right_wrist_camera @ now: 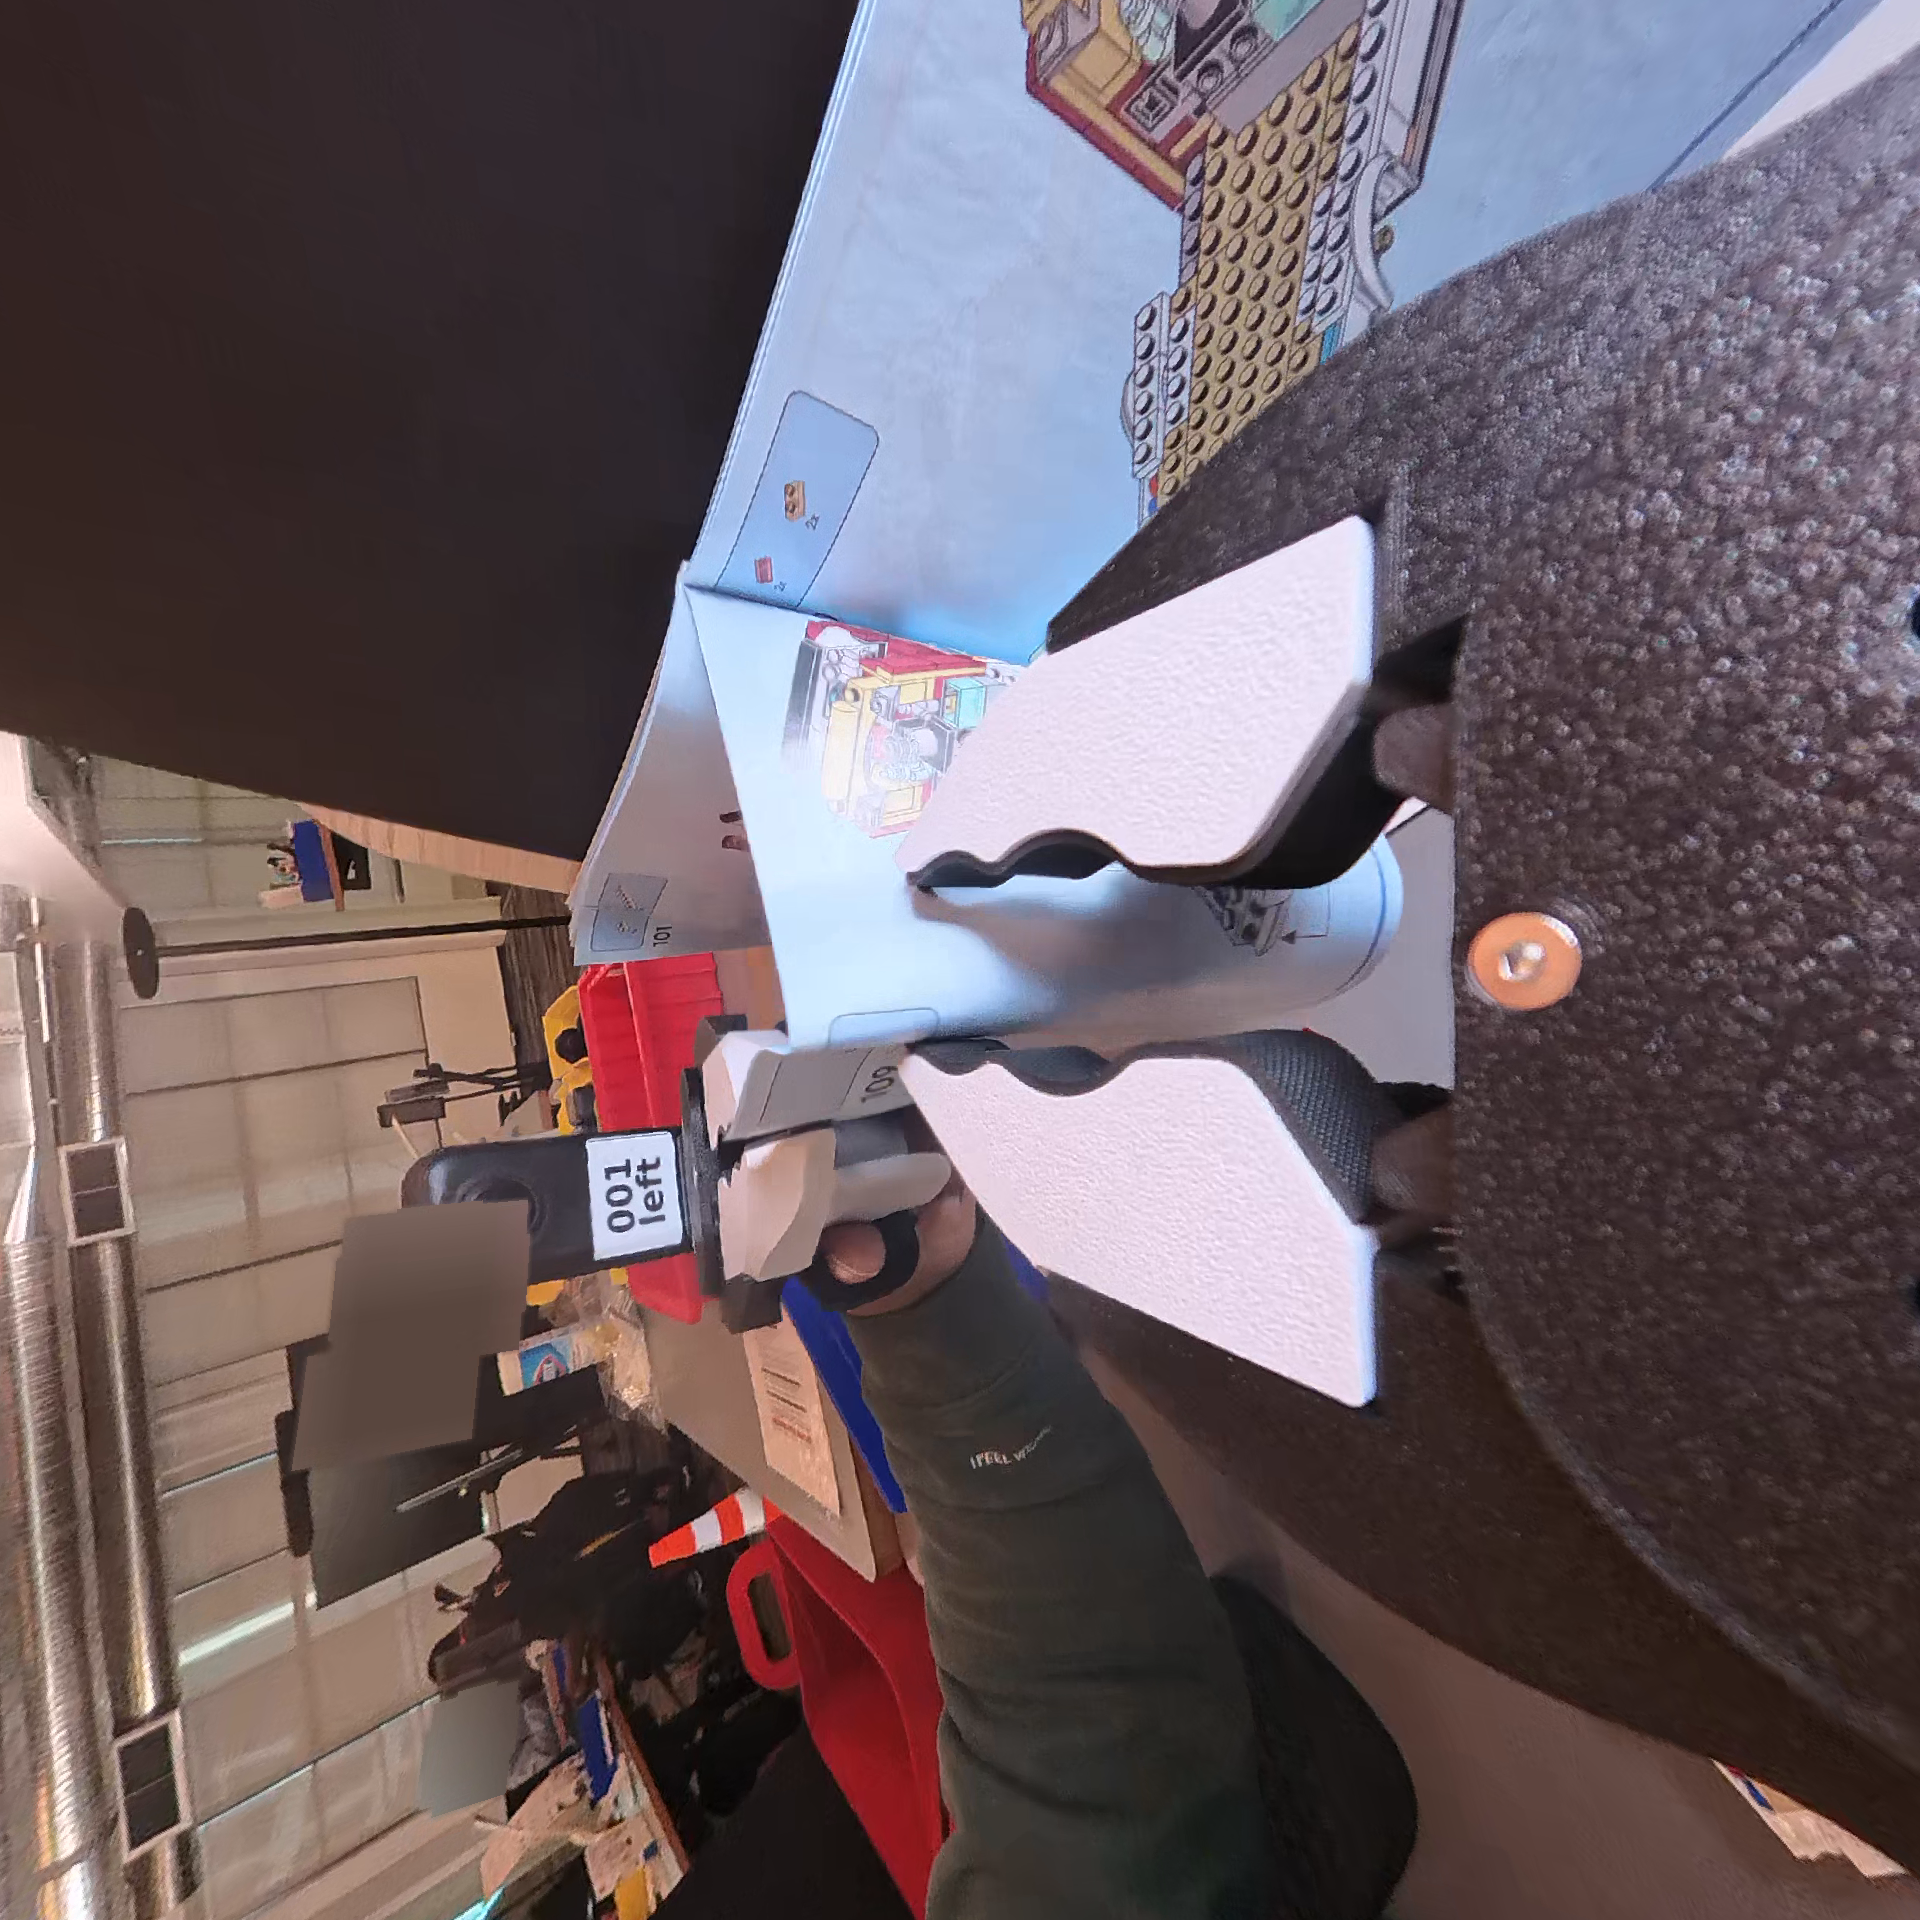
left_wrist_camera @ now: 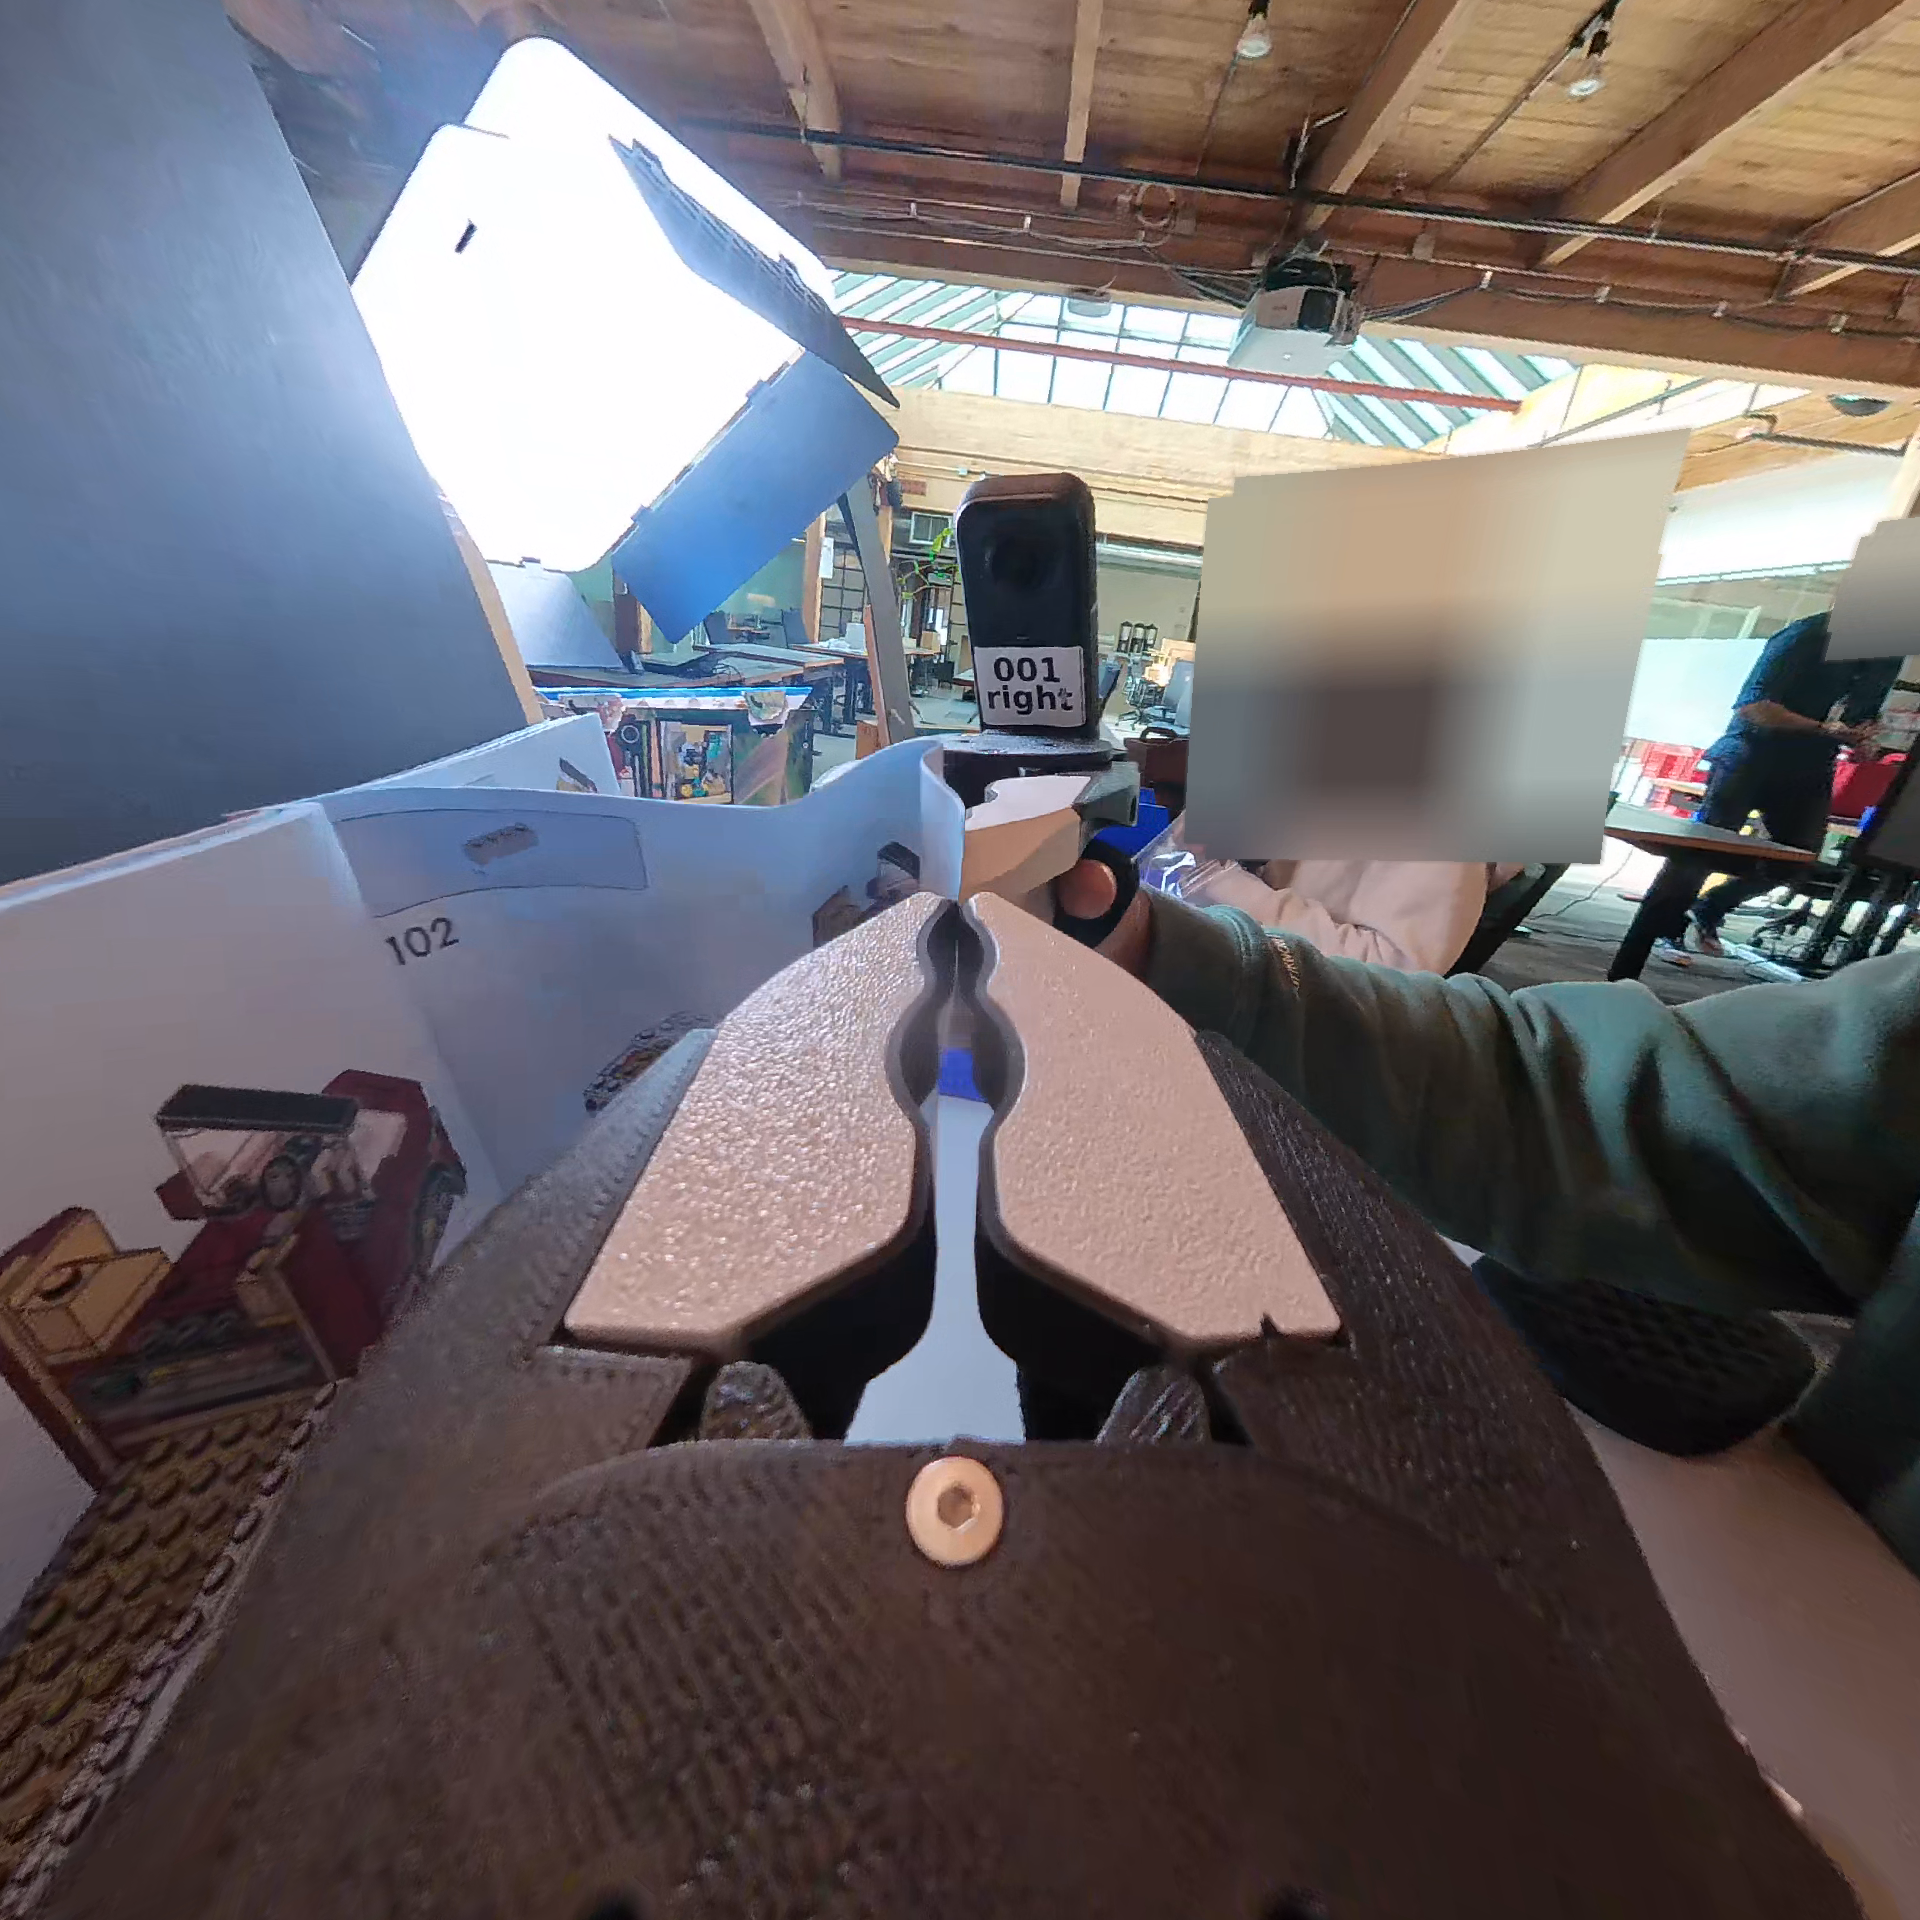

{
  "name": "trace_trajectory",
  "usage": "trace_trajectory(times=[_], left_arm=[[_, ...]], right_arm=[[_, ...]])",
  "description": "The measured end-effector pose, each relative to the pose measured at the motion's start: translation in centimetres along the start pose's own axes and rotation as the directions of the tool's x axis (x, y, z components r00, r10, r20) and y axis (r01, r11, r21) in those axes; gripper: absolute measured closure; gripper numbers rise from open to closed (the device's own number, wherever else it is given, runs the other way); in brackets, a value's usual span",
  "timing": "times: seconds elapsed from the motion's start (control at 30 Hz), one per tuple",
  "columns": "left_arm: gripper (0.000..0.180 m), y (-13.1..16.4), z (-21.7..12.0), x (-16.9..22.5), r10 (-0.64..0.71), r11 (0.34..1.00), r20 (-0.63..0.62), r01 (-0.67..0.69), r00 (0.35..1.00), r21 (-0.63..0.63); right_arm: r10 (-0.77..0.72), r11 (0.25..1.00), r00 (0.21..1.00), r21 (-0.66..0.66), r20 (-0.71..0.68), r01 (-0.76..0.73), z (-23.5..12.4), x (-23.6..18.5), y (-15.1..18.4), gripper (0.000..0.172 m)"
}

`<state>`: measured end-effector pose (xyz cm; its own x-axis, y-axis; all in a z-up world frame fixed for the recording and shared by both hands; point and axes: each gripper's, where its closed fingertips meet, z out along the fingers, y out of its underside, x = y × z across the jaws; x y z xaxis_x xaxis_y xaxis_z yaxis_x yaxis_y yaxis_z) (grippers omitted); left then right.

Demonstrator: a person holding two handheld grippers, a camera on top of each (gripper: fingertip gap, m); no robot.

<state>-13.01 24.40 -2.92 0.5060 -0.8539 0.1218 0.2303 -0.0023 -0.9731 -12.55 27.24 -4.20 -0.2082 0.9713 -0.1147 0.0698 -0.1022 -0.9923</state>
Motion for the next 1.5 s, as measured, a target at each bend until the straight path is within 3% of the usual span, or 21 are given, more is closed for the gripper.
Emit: trace_trajectory(times=[0.5,0.57,0.67,0.8,0.9,0.97,1.03,1.07,1.23,1.5], left_arm=[[0.18,-0.2,-1.0,0.3,-0.025,1.0,-0.001,0.025,1.0,0.004],[0.18,-0.3,-1.2,0.4,-0.035,0.999,-0.01,0.035,0.999,0.019],[0.18,-0.5,-1.6,0.3,-0.039,0.999,-0.003,0.039,0.999,0.035],[0.18,-0.3,-1.5,0.1,-0.043,0.999,0.01,0.043,0.999,0.026],[0.18,0.1,-0.7,0.6,-0.04,0.999,-0.004,0.04,0.999,0.015],[0.18,0.4,0.0,0.9,-0.04,0.999,-0.021,0.04,0.999,0.006],[0.18,0.5,0.3,0.8,-0.03,1.0,-0.004,0.03,1.0,-0.004],[0.18,0.5,0.3,0.6,-0.026,1.0,0.011,0.026,1.0,-0.008],[0.18,0.9,-0.1,0.4,-0.024,0.999,0.021,0.025,0.999,-0.039],[0.18,1.0,-0.1,0.2,-0.047,0.998,0.001,0.047,0.999,-0.037]], right_arm=[[-0.026,1.0,0.997,0.002,-0.066,0.026,-1.5,1.6,-0.8,0.161],[-0.029,1.0,0.994,0.006,-0.106,0.03,-2.1,2.3,-0.9,0.171],[-0.018,1.0,0.988,0.001,-0.152,0.018,-3.0,3.5,-0.6,0.171],[-0.031,0.999,0.989,0.027,-0.146,0.036,-3.1,1.6,-1.4,0.133],[-0.192,0.98,0.962,-0.097,-0.193,0.176,-1.4,-0.7,-0.4,0.116],[-0.275,0.955,0.923,-0.19,-0.271,0.228,-0.2,-0.3,0.5,0.125],[-0.291,0.951,0.913,-0.191,-0.287,0.243,0.1,0.0,0.5,0.153],[-0.274,0.956,0.924,-0.181,-0.267,0.232,0.1,-0.1,0.4,0.158],[-0.237,0.961,0.953,-0.186,-0.187,0.203,0.0,-0.5,1.0,0.162],[-0.05,0.991,0.999,-0.122,-0.002,0.049,-0.9,-1.0,0.7,0.168]])
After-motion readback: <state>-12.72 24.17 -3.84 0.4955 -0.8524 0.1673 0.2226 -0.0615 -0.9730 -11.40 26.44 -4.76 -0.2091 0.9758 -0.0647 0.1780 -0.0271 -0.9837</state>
